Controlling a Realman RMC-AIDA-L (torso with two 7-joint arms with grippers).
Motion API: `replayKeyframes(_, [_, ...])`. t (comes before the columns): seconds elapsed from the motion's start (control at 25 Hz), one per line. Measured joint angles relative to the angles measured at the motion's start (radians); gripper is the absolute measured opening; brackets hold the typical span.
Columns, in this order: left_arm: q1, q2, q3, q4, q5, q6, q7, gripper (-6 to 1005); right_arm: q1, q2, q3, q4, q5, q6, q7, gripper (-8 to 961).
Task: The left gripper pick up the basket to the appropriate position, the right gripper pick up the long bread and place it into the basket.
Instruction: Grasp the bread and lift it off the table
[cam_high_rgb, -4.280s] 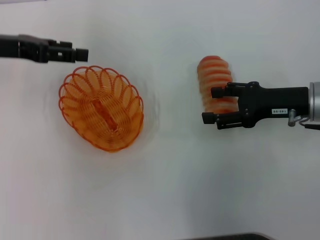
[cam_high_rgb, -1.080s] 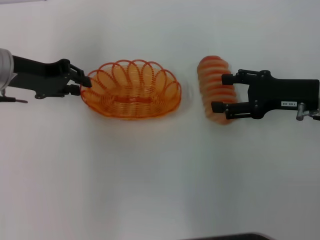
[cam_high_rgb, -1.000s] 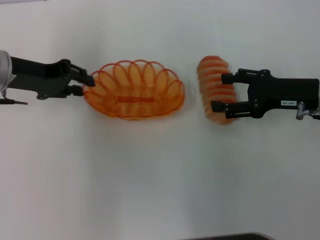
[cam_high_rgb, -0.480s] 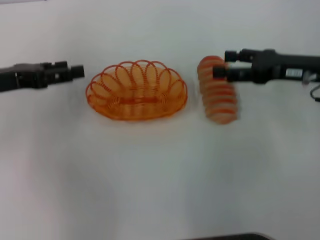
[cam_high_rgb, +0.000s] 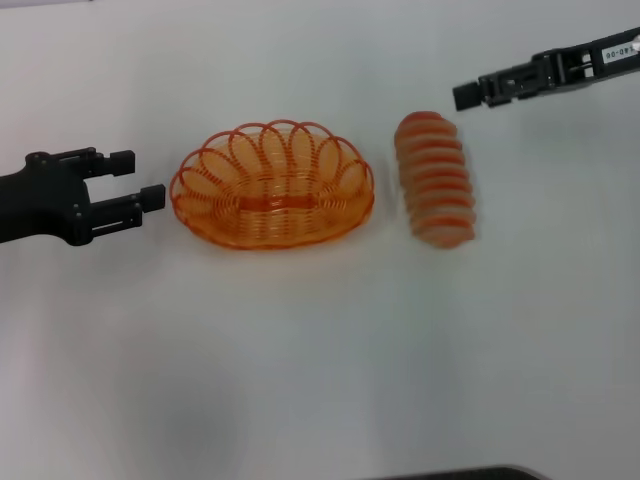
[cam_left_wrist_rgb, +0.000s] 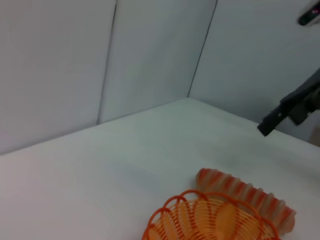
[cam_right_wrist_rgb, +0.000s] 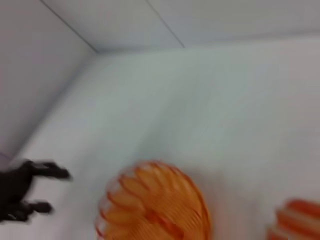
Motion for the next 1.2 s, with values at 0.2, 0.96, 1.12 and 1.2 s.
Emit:
replayKeyframes(0.2, [0.017, -0.006, -0.012, -0.007, -0.02, 0.006, 0.052, 647, 0.152, 0.03, -0.005, -0.016, -0.329, -0.019, 0.174, 862])
replayKeyframes(0.96, [0.024, -0.011, -0.026, -0.045, -0.036, 0.003, 0.068, 650, 0.316, 0.091, -0.224, 0.179, -0.509, 0.242, 0.437, 856])
replayKeyframes(1.12, [0.025, -0.012, -0.026, -0.053, -0.036, -0.002, 0.069, 650, 0.33, 0.102, -0.243, 0.223, -0.51, 0.293, 0.44, 854])
replayKeyframes(1.2, [0.025, -0.013, -0.026, -0.053, -0.036, -0.003, 0.07, 650, 0.339, 0.107, -0.256, 0.246, -0.51, 0.313, 0.44, 854])
